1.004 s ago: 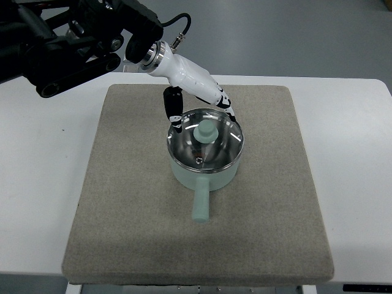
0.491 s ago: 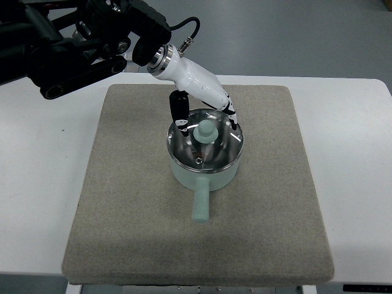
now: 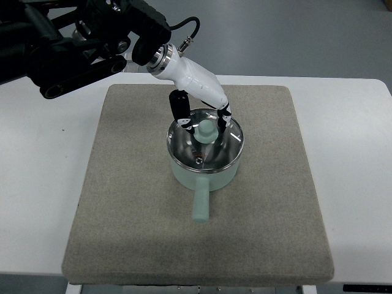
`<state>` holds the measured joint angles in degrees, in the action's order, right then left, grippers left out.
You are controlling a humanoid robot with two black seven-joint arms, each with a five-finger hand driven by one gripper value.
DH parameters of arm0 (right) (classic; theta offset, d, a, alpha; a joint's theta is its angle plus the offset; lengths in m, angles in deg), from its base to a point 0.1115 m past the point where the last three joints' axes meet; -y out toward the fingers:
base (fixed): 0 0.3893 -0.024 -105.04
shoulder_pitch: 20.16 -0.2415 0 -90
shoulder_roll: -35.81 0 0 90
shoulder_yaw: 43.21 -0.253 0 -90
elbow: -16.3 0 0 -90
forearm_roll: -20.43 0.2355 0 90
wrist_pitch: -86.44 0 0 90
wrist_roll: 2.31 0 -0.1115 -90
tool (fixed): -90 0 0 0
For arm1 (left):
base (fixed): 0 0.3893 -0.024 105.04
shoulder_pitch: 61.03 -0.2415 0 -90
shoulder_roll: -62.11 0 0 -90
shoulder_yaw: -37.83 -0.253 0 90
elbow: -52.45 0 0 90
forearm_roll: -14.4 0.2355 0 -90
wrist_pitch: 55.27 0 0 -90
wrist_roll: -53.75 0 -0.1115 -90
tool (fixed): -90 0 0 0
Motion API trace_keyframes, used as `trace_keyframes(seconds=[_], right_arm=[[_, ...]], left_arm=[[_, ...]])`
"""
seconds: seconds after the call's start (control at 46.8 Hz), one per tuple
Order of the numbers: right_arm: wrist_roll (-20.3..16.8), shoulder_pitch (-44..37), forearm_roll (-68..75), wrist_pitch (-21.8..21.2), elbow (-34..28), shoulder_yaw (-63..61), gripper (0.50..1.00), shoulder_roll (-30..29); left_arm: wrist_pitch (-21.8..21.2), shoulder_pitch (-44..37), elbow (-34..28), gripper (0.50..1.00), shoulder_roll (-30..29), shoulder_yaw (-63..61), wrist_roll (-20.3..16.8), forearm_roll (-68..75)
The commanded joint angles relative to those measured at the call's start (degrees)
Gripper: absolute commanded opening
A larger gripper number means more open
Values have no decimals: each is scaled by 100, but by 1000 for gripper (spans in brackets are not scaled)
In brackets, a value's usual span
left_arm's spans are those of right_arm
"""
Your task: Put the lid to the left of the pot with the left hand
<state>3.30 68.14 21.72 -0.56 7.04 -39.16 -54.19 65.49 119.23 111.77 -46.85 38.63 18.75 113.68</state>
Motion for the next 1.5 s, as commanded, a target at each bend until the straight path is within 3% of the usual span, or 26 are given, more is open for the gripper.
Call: trace_keyframes(seconds=[0.0, 0.214, 0.299, 0.385, 0.577, 1.474], right_arm=[[1, 3, 3, -1, 3, 0, 924, 0], [1, 3, 3, 8, 3, 0, 921, 0], [1, 3, 3, -1, 3, 0, 924, 0], [1, 3, 3, -1, 3, 0, 923, 0], [1, 3, 3, -1, -5, 0, 924, 0], [1, -6, 3, -1, 3, 0, 921, 0]], left_arm=[[0, -8, 0, 752, -2, -19, 0, 4], [17, -17, 9, 741, 7, -54, 0, 21], [17, -8, 0, 656, 7, -54, 0, 39], [17, -8, 0, 628, 7, -54, 0, 39], [17, -8, -8, 501, 7, -54, 0, 144], [26, 88, -44, 500, 7, -10, 0, 320]])
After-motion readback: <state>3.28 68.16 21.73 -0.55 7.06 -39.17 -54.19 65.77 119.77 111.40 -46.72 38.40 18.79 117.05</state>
